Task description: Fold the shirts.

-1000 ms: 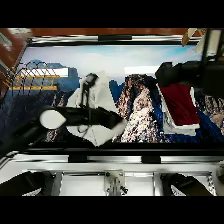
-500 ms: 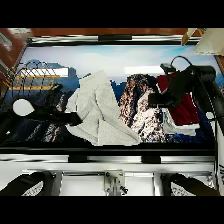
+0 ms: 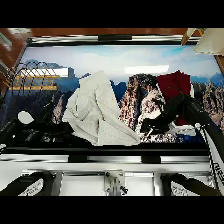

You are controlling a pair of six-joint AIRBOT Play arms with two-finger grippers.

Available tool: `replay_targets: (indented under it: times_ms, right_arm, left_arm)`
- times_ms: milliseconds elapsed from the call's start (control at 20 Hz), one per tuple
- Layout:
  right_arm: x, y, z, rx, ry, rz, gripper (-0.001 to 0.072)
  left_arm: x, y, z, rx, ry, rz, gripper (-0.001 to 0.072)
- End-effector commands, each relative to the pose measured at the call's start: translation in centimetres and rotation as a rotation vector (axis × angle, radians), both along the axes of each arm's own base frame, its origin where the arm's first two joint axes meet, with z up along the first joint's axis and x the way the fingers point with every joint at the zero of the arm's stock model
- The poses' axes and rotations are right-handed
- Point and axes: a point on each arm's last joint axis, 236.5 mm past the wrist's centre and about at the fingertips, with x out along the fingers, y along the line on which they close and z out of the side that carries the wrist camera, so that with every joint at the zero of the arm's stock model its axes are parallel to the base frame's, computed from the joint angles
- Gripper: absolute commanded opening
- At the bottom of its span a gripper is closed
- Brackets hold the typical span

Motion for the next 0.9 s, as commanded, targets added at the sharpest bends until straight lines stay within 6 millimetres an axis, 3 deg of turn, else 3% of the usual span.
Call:
replay_targets:
  times_ms: [0,150,250,350,450,600,650,750,800,850]
  right_arm:
    - [0.2,2.0,-0.9,0.012,-0.053,0.029,0.0686]
    - [1.2,2.7,-1.2,0.003,-0.090,0.007,0.0685]
    - [1.6,2.7,-1.6,-0.004,-0.091,-0.013,0.0685]
    - [0.7,3.0,-2.0,0.005,-0.054,0.016,0.0685]
    - [-0.1,3.5,-2.4,0.002,-0.044,0.079,0.0685]
    - [-0.3,5.0,-2.6,-0.002,-0.082,0.130,0.0684]
    - [-0.3,5.3,-2.7,-0.004,-0.092,0.142,0.0684]
    - [-0.6,5.6,-2.9,-0.018,-0.102,0.173,0.0678]
    - [-0.8,5.4,-3.1,-0.035,-0.106,0.193,0.0677]
    - [-0.9,5.2,-3.3,-0.054,-0.109,0.207,0.0677]
  left_arm:
    - [2.0,-0.3,-1.5,-0.015,-0.035,0.066,0.0706]
    - [2.7,-1.0,-2.4,-0.011,-0.050,0.065,0.0685]
    - [3.4,-1.1,-2.4,-0.004,-0.078,0.071,0.0620]
    - [3.6,-1.0,-2.3,-0.002,-0.086,0.074,0.0614]
    - [3.6,-1.0,-2.3,-0.003,-0.085,0.073,0.0482]
    - [3.6,-1.0,-2.3,-0.002,-0.086,0.074,0.0442]
    - [3.6,-1.0,-2.3,-0.003,-0.086,0.074,0.0348]
    - [3.6,-1.0,-2.3,-0.003,-0.086,0.074,0.0228]
    - [3.6,-1.1,-2.3,-0.003,-0.087,0.074,0.0125]
    - [3.6,-1.1,-2.2,-0.003,-0.089,0.074,0.0124]
